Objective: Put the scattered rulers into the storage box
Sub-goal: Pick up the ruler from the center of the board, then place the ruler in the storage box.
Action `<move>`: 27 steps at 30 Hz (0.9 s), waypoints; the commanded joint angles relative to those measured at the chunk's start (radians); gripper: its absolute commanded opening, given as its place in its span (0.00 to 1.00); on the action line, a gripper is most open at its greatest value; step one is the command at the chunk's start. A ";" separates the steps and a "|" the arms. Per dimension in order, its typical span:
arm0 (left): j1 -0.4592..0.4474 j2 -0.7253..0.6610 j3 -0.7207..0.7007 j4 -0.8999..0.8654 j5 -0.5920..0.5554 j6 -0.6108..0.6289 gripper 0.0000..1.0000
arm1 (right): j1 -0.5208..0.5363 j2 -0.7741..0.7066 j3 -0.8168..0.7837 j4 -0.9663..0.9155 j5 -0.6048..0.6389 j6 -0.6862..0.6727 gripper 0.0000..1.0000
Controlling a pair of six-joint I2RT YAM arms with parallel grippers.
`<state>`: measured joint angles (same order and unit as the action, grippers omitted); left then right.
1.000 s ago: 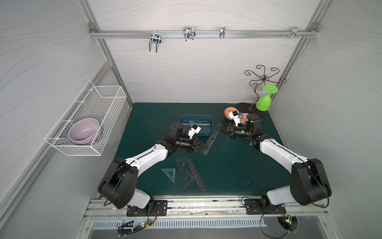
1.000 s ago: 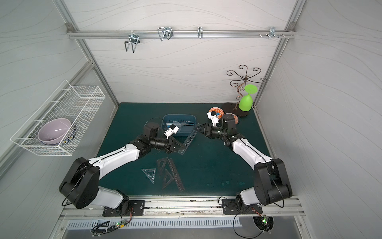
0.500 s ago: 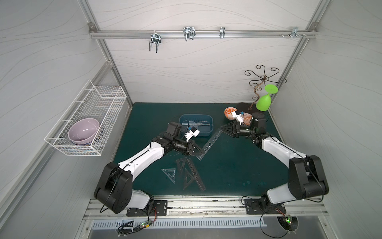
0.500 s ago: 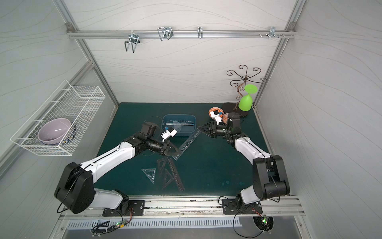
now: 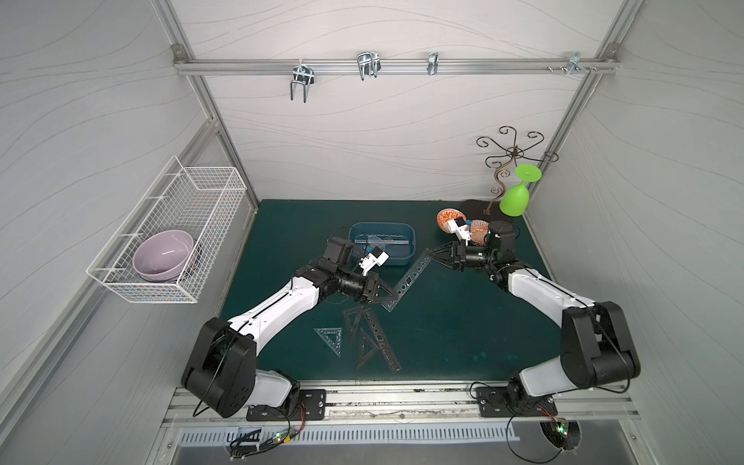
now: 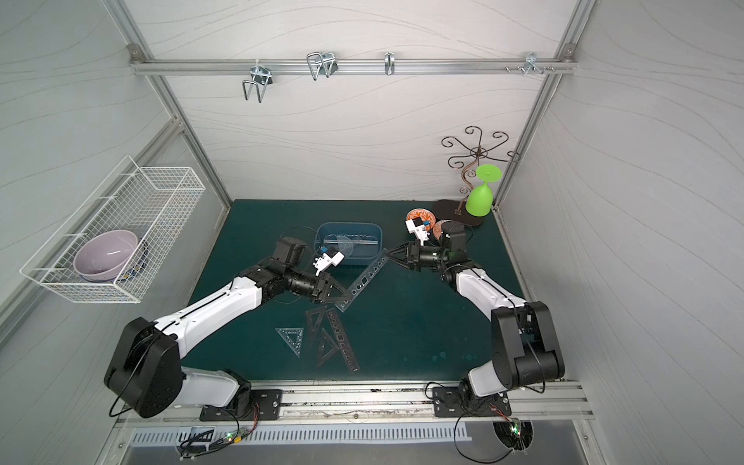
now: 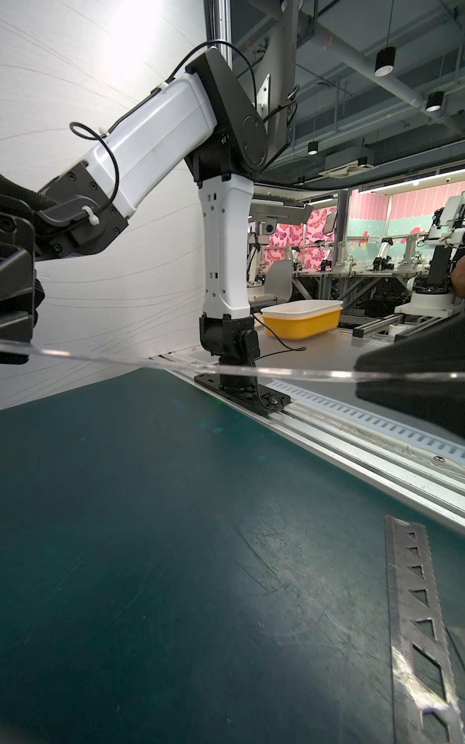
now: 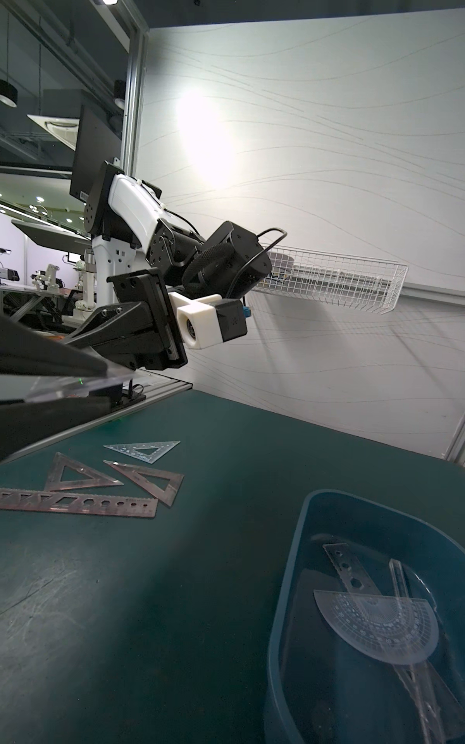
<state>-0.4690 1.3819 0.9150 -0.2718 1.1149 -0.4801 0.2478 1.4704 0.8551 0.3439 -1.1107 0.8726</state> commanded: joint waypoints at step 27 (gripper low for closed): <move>0.274 -0.017 0.160 -0.310 -0.788 -0.003 0.71 | 0.103 0.491 0.627 -0.143 0.653 -0.084 0.00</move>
<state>-0.1936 1.3373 1.0363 -0.5938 0.3534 -0.4828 0.3355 1.9209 1.4059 0.1921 -0.5133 0.8150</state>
